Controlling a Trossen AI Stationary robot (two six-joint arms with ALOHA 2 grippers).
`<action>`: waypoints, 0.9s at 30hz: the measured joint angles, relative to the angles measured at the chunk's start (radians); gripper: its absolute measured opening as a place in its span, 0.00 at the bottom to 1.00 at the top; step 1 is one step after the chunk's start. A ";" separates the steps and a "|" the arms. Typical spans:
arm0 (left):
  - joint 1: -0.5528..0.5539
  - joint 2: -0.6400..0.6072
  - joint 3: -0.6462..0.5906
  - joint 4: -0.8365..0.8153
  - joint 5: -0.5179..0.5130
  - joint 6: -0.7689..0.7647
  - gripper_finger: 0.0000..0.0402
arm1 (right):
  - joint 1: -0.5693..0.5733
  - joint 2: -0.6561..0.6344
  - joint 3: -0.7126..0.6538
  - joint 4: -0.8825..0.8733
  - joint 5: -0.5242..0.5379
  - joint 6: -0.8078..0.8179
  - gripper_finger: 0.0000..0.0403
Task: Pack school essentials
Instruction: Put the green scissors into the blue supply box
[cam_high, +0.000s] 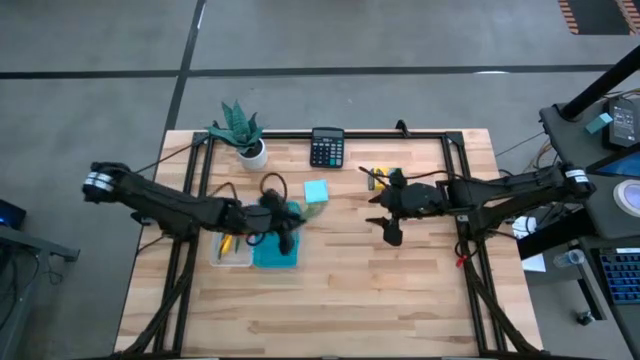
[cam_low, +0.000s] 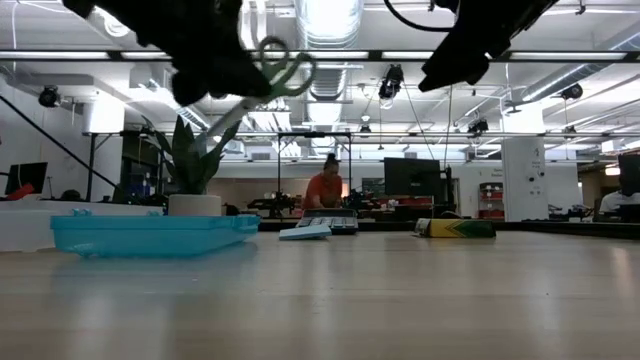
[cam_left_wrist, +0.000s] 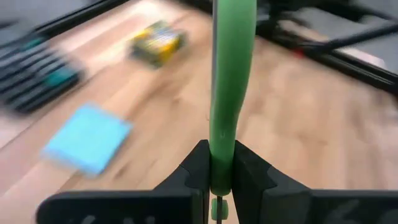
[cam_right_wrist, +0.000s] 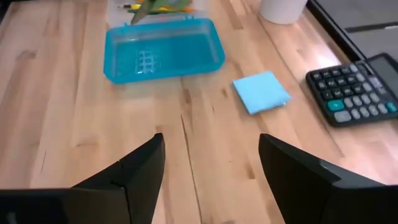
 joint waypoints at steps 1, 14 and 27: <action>0.000 -0.027 0.007 -0.065 -0.022 -0.054 0.05 | 0.000 -0.004 -0.001 -0.002 0.001 -0.005 0.61; 0.000 -0.051 0.217 -1.021 -0.050 -0.634 0.05 | 0.000 -0.009 -0.034 0.007 0.002 -0.112 0.60; 0.002 0.240 0.281 -1.456 0.275 -0.933 0.05 | 0.000 -0.017 -0.048 0.052 0.002 -0.181 0.59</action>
